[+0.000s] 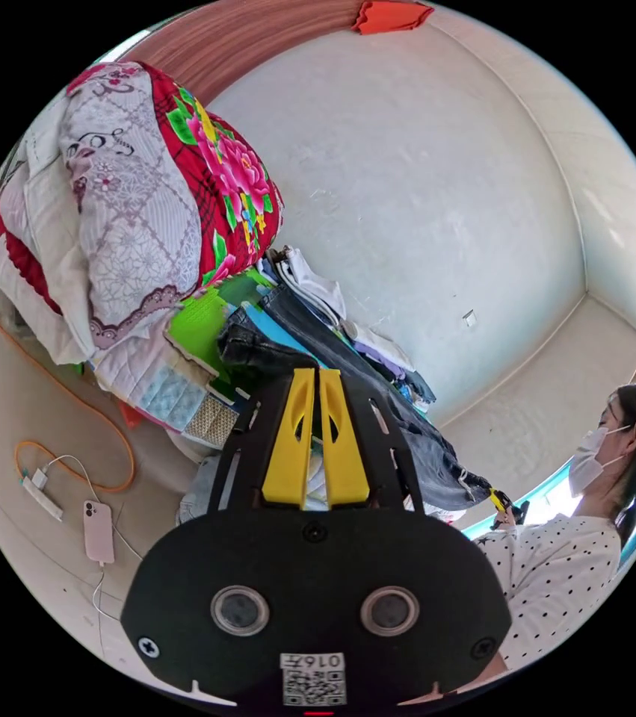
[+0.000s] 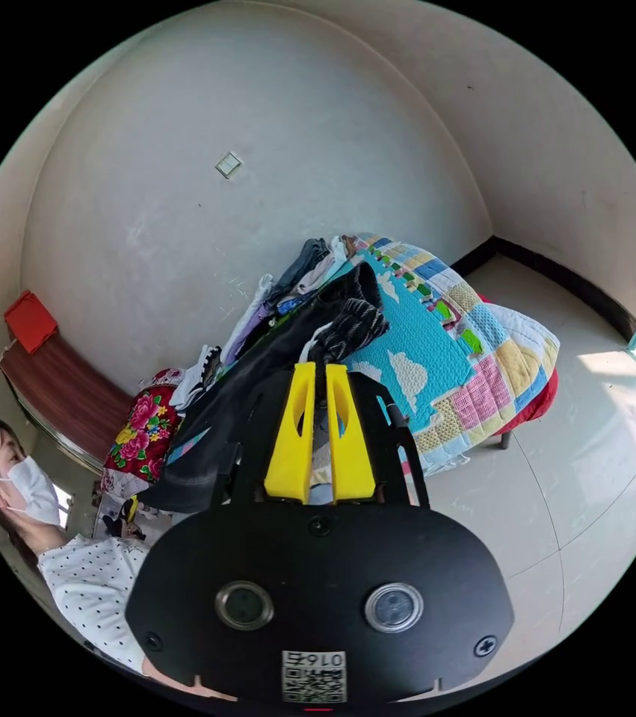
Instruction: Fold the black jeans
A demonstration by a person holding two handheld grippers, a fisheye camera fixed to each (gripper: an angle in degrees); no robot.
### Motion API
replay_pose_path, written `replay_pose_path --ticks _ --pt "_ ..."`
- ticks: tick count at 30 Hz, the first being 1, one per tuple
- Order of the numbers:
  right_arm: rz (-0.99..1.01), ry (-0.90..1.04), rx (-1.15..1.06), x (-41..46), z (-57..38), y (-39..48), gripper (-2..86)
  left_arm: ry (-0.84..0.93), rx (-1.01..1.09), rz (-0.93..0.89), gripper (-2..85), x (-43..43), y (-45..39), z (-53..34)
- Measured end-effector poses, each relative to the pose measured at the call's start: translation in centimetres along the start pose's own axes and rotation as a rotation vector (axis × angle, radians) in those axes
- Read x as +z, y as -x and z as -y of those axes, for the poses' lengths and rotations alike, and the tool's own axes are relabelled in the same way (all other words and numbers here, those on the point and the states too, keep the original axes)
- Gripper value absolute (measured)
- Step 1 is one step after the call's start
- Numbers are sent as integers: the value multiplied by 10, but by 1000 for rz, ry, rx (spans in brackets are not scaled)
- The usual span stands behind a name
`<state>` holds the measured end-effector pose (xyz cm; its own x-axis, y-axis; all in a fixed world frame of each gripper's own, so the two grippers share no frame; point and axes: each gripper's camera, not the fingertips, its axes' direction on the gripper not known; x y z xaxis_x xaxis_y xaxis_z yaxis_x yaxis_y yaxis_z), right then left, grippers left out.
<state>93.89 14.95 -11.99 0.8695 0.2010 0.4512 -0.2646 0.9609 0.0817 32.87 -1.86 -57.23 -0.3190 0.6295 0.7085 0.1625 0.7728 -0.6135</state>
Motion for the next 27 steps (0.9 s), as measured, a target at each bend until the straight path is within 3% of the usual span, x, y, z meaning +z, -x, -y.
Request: replay_pose_path --ticks 7,12,17,23,27 --pt "113 -82 -88 -15 25 38 8 21 127 -21 -9 37 -30 91" --pt "168 -75 -75 27 90 66 6 149 216 -5 -9 139 -71 221" --pt "62 55 85 129 181 78 7 351 135 121 -9 282 -66 331" --pt "-145 157 242 277 248 77 15 398 21 325 6 450 -26 384" --pt "-209 225 376 348 235 67 24 366 -207 201 79 503 39 357"
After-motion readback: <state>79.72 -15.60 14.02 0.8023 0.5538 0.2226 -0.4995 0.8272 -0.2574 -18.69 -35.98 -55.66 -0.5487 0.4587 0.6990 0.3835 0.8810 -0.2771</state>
